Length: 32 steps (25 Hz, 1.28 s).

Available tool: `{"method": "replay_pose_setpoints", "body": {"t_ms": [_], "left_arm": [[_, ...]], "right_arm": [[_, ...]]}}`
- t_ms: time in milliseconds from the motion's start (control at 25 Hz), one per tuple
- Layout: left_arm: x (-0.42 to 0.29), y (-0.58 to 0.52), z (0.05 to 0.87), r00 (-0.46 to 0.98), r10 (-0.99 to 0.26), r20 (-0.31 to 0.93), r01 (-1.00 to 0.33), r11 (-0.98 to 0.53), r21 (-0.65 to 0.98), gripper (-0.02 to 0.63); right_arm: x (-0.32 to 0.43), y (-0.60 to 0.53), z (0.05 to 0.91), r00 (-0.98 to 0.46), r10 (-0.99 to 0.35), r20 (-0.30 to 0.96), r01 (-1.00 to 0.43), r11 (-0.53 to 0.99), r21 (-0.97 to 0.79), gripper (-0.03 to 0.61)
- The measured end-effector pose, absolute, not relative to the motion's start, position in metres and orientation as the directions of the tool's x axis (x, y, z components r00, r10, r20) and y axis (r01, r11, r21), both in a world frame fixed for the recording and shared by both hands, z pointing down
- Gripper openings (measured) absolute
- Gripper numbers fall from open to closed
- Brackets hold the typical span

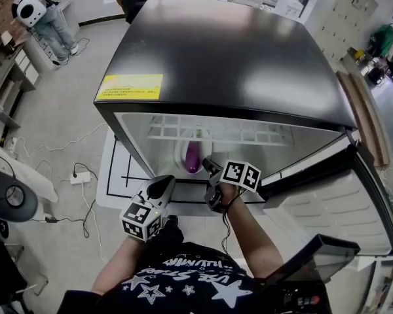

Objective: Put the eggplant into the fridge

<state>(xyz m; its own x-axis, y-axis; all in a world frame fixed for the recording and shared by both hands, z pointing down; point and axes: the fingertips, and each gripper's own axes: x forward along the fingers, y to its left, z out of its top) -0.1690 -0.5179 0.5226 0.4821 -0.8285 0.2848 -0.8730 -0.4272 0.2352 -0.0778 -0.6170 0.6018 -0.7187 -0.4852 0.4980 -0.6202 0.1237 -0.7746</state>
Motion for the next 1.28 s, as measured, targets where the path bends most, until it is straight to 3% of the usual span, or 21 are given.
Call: {"method": "replay_pose_setpoints", "body": {"t_ms": [120, 720, 1280], "left_arm": [[-0.169, -0.515, 0.521, 0.481, -0.831, 0.281, -0.873, -0.425, 0.239, 0.009], [-0.167, -0.505, 0.518, 0.469, -0.844, 0.260, -0.879, -0.418, 0.229, 0.009], [-0.127, -0.459, 0.502, 0.483, -0.838, 0.255, -0.874, -0.443, 0.201, 0.009]], "right_arm": [[-0.080, -0.615, 0.600, -0.724, -0.477, 0.498, -0.623, 0.143, -0.769, 0.066], [-0.062, -0.604, 0.604, -0.666, -0.506, 0.548, -0.705, 0.185, -0.685, 0.066], [-0.036, -0.522, 0.562, -0.776, -0.496, 0.389, -0.565, 0.275, -0.778, 0.064]]}}
